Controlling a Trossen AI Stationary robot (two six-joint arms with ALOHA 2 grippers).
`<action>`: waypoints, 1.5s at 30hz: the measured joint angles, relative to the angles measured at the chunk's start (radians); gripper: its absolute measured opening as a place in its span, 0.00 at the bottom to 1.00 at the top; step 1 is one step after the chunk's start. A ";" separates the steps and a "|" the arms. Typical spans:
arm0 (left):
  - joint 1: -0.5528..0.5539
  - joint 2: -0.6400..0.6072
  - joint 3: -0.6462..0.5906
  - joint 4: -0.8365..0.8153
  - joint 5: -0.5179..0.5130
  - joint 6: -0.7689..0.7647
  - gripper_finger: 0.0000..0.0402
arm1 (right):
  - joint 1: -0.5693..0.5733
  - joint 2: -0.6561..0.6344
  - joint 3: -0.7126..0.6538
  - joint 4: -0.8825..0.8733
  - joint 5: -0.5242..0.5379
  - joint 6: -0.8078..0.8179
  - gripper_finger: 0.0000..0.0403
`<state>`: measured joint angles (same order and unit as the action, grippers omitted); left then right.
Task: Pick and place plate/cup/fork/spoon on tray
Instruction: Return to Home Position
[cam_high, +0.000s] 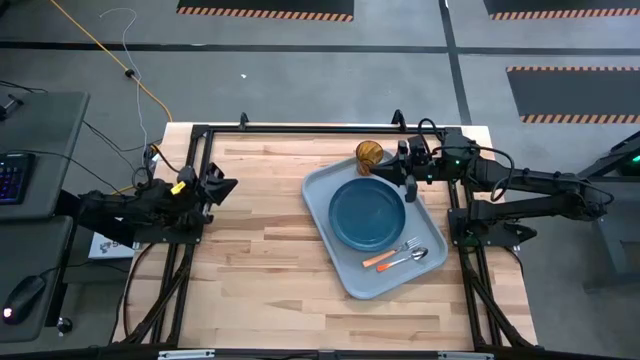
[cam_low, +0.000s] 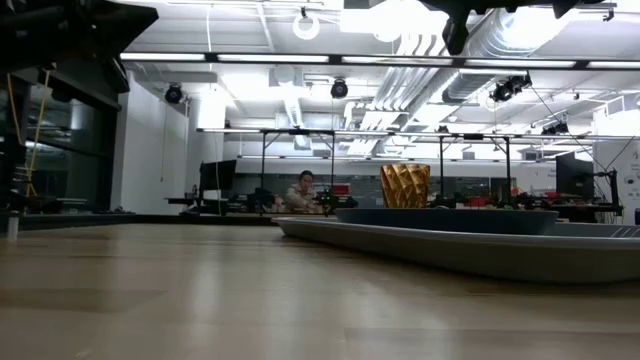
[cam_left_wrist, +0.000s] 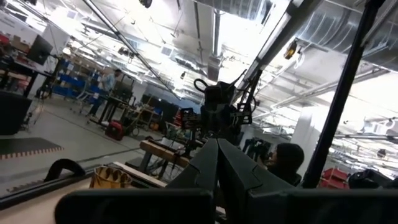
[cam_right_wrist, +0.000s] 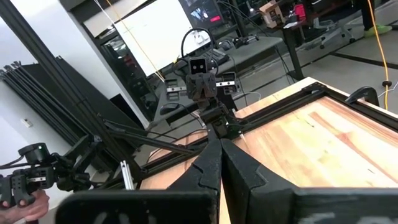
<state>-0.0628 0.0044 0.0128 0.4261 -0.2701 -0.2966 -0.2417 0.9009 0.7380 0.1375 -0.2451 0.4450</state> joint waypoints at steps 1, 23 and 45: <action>0.000 0.000 0.000 -0.005 0.007 0.000 0.00 | 0.000 0.000 0.000 0.000 -0.002 0.000 0.00; 0.000 0.000 0.000 -0.130 0.076 -0.042 0.00 | 0.000 0.000 0.000 -0.001 -0.022 0.000 0.00; 0.000 0.000 0.000 -0.137 0.130 0.063 0.00 | 0.000 0.000 0.000 -0.001 -0.025 0.000 0.00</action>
<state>-0.0624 0.0044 0.0128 0.2890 -0.1402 -0.2334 -0.2417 0.9009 0.7380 0.1364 -0.2704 0.4446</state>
